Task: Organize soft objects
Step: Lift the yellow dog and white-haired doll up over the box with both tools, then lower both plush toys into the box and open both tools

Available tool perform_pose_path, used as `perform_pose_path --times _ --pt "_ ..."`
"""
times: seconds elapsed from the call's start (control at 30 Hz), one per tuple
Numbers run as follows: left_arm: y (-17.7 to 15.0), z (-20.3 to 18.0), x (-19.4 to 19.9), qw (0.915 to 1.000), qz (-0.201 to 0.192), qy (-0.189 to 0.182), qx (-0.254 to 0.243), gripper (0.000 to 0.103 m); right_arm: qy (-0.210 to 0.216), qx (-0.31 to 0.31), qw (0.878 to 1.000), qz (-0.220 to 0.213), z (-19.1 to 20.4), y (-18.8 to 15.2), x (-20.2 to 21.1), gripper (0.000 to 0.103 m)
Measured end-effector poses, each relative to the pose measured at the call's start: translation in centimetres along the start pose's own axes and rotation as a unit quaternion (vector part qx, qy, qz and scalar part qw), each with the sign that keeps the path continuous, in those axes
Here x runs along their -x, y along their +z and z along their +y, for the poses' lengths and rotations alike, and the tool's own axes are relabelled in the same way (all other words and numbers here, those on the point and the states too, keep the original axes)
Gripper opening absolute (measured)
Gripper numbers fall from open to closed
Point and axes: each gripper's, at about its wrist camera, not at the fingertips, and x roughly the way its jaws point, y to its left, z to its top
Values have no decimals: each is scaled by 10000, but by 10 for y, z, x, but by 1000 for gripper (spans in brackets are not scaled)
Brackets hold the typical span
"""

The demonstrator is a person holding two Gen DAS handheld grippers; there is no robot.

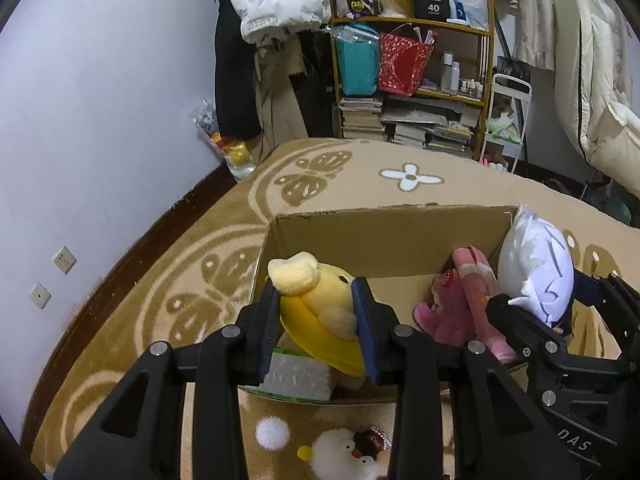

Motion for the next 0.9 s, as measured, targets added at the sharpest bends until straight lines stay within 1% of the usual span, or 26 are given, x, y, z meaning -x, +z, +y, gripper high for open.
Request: perform_pose_path --times 0.03,0.1,0.27,0.4,0.47,0.53,0.67,0.77,0.83,0.9 --pt "0 1 -3 9999 96 24 31 35 -8 3 10000 14 0 -1 0 78" --pt "-2 3 -6 9998 168 -10 77 35 -20 18 10000 43 0 -1 -1 79" --pt "-5 1 -11 9997 238 -5 31 36 -84 128 9998 107 4 -3 -3 80" --pt "-4 1 -11 9997 242 2 38 41 -143 186 9996 172 6 -4 -7 81" --pt "-4 1 -11 9997 252 -2 60 45 -149 196 9995 193 6 -4 -8 82" --pt "-4 3 -12 9995 305 5 113 56 -126 181 9995 210 6 -3 -7 82" --pt "-5 5 -11 9991 357 -115 177 57 -141 196 9995 221 7 -4 -6 82" --pt "-4 6 -10 9993 347 -77 113 59 -151 192 9994 231 7 -4 -6 83" --pt "-4 4 -8 9994 338 17 14 71 -111 130 9996 235 6 -4 -4 90" --pt "-3 5 -5 9996 277 71 -36 77 -114 118 9996 222 6 -5 -3 90"
